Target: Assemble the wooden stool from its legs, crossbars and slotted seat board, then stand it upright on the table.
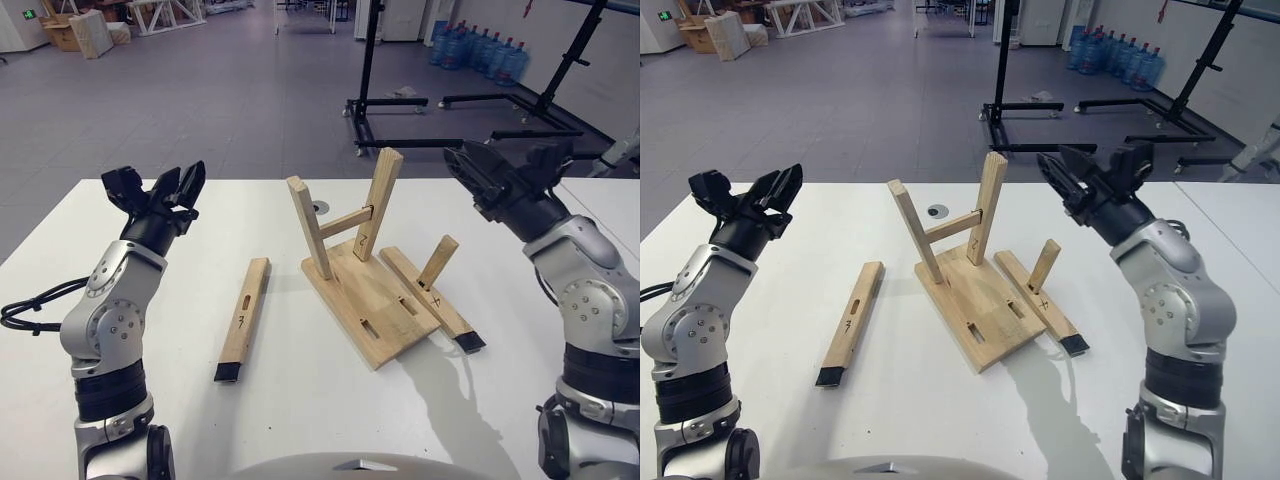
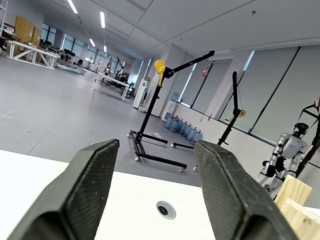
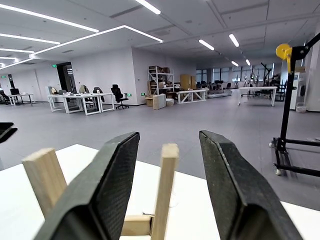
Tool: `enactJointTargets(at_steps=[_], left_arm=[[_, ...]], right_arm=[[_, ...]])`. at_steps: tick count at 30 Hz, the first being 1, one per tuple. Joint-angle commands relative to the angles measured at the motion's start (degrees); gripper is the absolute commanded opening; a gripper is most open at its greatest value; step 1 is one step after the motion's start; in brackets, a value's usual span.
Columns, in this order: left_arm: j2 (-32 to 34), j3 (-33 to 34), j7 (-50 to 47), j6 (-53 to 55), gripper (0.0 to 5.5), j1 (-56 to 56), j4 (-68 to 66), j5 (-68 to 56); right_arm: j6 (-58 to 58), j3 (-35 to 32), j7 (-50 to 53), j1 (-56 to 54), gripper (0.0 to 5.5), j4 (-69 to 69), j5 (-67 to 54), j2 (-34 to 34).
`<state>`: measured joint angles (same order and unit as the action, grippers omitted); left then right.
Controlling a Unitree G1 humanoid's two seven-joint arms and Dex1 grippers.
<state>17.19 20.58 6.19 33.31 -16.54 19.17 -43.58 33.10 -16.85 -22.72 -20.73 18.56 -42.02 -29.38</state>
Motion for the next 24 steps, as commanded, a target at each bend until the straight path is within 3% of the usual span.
enactJointTargets(at_steps=[1, 9, 16, 19, 24], left_arm=[[0.4, -0.5, 0.1, 0.1, 2.73, -0.7, 0.0, 0.7], [0.2, -1.0, 0.0, 0.2, 2.73, -0.6, 0.2, 0.9], [-0.3, -1.4, -0.1, -0.1, 2.73, 0.1, 0.3, 1.3], [-0.4, -1.4, 0.0, -0.2, 2.73, 0.0, 0.2, 1.5], [-0.4, -1.6, 0.3, -0.1, 2.73, -0.1, 0.2, 1.7]], right_arm=[[-0.7, 3.8, 2.7, -0.4, 2.20, -1.1, 4.4, 2.5], [-5.0, 4.0, 2.0, -2.1, 2.20, -10.3, 7.7, 6.2], [-8.2, 9.7, -3.1, 9.3, 2.20, -15.9, 13.2, 7.9], [-7.6, 7.0, -2.7, 6.5, 2.20, -14.8, 10.6, 8.5], [1.6, -0.9, 3.0, -7.6, 2.20, -4.1, -2.9, 5.7]])
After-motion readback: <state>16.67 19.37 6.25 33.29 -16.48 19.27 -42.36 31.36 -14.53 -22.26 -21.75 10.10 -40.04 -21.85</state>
